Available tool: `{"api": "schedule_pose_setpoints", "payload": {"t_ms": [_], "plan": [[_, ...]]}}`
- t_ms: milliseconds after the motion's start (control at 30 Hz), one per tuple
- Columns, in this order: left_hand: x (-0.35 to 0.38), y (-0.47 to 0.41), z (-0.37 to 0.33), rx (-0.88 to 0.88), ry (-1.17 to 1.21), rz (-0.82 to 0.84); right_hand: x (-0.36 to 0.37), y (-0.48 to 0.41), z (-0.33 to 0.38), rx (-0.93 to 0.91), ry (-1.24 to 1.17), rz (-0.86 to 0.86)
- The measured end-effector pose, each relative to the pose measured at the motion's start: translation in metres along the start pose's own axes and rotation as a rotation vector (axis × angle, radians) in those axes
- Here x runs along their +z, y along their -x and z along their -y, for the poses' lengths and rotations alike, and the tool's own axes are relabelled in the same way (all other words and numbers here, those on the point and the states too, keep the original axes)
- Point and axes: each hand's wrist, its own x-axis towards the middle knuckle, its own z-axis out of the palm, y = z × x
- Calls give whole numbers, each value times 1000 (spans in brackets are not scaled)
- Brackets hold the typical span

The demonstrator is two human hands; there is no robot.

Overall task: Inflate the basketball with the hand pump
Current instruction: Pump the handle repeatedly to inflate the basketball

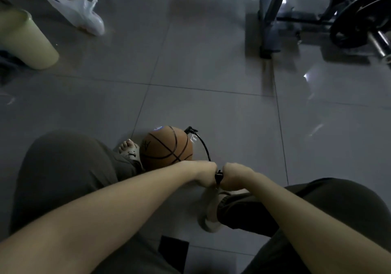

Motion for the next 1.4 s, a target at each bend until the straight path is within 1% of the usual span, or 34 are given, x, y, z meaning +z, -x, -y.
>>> {"api": "schedule_pose_setpoints", "payload": {"t_ms": [67, 200, 300, 367, 500, 667, 900, 967, 1067, 1100, 1167, 1233, 1333, 1400], "plan": [[-25, 14, -3, 17, 25, -2, -32, 19, 5, -3, 4, 16], [-92, 51, -21, 31, 36, -89, -105, 59, 15, 20, -45, 39], [-120, 61, -28, 27, 75, -113, -129, 71, 19, 31, -64, 18], [-113, 51, -25, 11, 62, -96, -122, 61, 16, 48, -64, 17], [-60, 11, -13, 15, 25, -84, -66, 18, 1, 52, -60, 5], [-18, -20, -4, -9, -31, -186, -16, -23, -16, 55, -74, -81], [10, -20, 10, -3, -86, -276, 10, -28, -10, 54, -57, -131], [21, -11, 9, -10, -85, -246, 19, -19, -6, 61, -44, -107], [32, 0, 6, -11, -76, -62, 28, 4, 4, 30, 6, -11], [27, 5, 4, -1, -79, -16, 24, 14, 7, 28, -1, 6], [0, 18, -3, 40, -77, -5, -1, 32, 10, 21, -42, -14], [-41, 33, -14, 69, -36, -31, -43, 51, 10, 11, -75, -10], [-104, 58, -33, 78, 37, -114, -115, 80, 12, 39, -93, 9], [-130, 67, -43, 72, 51, -157, -142, 88, 11, 51, -109, 4]]}}
